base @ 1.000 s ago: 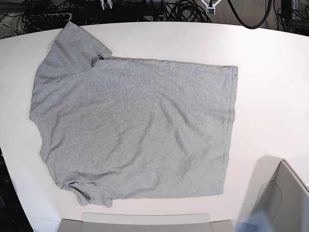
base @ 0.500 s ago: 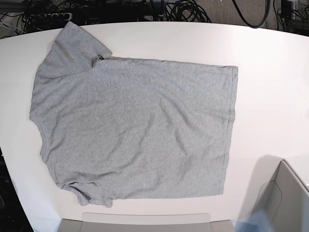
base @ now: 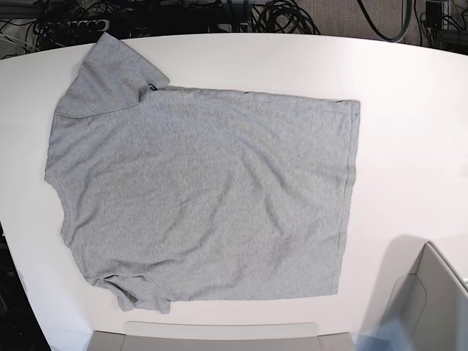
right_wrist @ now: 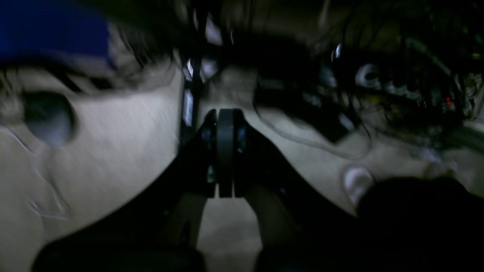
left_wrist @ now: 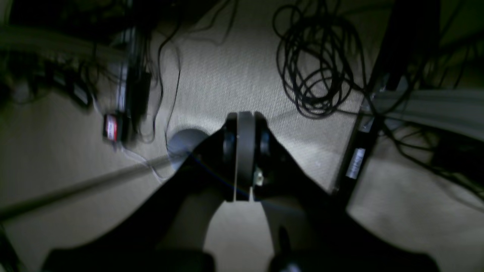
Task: Fold the T-shirt properly
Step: 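Move both grippers down toward the shirt's shoulder corners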
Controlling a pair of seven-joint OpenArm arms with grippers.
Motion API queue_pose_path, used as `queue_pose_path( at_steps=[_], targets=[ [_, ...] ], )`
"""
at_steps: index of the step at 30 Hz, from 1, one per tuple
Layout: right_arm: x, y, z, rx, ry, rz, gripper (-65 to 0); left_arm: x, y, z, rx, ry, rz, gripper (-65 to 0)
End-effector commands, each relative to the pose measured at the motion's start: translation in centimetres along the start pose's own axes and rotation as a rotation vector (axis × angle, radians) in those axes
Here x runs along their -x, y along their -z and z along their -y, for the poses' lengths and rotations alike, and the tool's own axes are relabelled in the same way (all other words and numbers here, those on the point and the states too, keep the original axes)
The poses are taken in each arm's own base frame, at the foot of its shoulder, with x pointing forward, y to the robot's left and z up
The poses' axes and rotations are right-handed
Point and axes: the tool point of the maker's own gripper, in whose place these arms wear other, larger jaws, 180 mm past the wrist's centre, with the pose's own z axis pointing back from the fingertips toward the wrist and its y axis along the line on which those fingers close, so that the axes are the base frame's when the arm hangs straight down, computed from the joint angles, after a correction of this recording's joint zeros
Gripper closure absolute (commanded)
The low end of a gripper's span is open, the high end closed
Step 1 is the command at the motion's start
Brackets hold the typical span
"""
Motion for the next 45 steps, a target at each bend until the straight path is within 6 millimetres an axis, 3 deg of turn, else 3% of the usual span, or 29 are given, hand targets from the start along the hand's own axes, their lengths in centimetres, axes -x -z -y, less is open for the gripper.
queue_pose_path(
  at_steps=[1,4,9,14,18,20,22,28,34,37,41,45],
  targets=[
    [-1.1,-1.4,0.0,-0.012,0.002,0.038,-0.4,-0.6,-0.9,-1.6,-0.032,-0.031,0.015,-0.2],
    [-5.5,-3.3,-0.6,-0.043,0.062,0.146,-0.4,-3.3,-1.7,-3.4,-0.066,-0.136,0.066,-0.2],
    [-11.0,-5.8,-2.4,-0.100,0.082,0.277,-0.5,-7.2,-3.0,-5.4,-0.102,-0.158,0.170,-0.2],
    [-16.8,-7.2,0.0,-0.040,0.040,0.429,-0.5,-13.4,-6.0,-7.5,-0.181,-0.219,0.352,-0.2],
    [-20.8,-9.0,1.3,-0.003,0.006,0.539,-0.5,-19.5,-8.6,-7.6,-0.191,-0.249,0.532,-0.2],
    [-21.4,-9.3,1.9,0.014,-0.005,0.556,-0.6,-21.8,-9.4,-7.2,-0.177,-0.257,0.599,-0.3],
    [-21.9,-9.3,2.6,0.034,-0.015,0.568,-1.3,-22.7,-9.6,-6.8,-0.165,-0.262,0.622,-0.4],
    [-22.6,-9.6,4.0,0.047,0.065,0.594,-13.1,-25.3,-9.4,-6.0,-0.126,-0.271,0.694,-1.3],
    [-23.5,-8.6,4.8,-0.044,0.226,0.551,-13.1,-29.3,-9.8,-1.7,0.105,-0.180,0.808,-8.4],
    [-24.2,-8.2,5.1,-0.042,0.287,0.568,-13.2,-31.0,-10.2,-0.2,0.182,-0.157,0.859,-8.7],
    [-24.9,-7.6,3.5,-0.097,0.321,0.583,-14.3,-32.0,-9.5,0.9,0.221,-0.095,0.834,-8.8],
    [-25.8,-7.3,3.1,-0.152,0.303,0.593,-22.3,-32.7,-8.8,0.8,0.219,-0.044,0.794,-8.8]
  ],
)
